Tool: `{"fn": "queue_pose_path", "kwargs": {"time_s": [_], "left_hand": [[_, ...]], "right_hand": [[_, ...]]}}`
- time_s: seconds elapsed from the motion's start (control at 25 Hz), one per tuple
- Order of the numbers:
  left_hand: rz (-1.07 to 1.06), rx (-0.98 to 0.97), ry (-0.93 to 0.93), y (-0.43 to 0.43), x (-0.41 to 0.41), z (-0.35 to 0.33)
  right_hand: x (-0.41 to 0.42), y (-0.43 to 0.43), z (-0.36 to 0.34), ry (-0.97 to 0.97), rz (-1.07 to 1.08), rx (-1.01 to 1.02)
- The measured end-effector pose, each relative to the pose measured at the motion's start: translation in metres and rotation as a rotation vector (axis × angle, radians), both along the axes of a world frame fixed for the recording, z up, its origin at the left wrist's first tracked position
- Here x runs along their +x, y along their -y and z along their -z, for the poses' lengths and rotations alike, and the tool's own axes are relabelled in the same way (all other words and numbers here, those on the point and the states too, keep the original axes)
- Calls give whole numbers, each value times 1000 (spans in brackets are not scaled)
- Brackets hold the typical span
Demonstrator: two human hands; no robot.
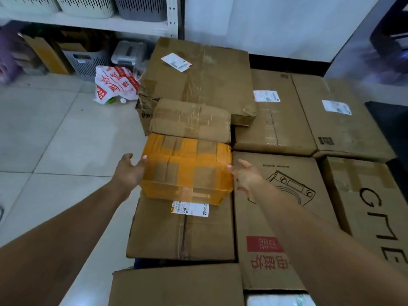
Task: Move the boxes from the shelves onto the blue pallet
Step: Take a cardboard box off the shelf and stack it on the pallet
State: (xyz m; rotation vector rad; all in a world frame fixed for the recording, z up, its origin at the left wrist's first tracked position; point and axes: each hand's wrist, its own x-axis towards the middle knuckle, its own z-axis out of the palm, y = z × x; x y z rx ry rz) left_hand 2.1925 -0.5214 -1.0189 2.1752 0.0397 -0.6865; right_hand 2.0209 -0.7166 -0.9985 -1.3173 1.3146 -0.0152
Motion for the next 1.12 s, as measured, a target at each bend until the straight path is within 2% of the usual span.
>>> {"fn": "queue_pose_path", "kwargs": {"time_s": [0.12,0.28,0.4,0.52,0.68,0.8,0.92,1.12], "left_hand": [[69,-9,199,16,9,-63],[323,-181,313,44,9,-184],[504,-292,325,61,-21,-308],[643,-341,448,62,-68,-444],[792,-368,609,63,-154,-596],[952,-459,595,69,-252,-696],[1121,-522,630,79,-357,-766],[1385,-621,842,103,-530,-835]], "right_hand": [[5,16,-62,-5,-81,-182],[0,29,-176,-13,-239,-366],[-32,25,-293,-106,-407,-525],[-90,9,-429,-187,-437,-697],[-196,-28,-592,-320,-440,-859],[-300,-59,-690,-407,-331,-893],[-405,-90,-756,-494,-238,-908],[-573,-114,-817,-615,-65,-917]]}}
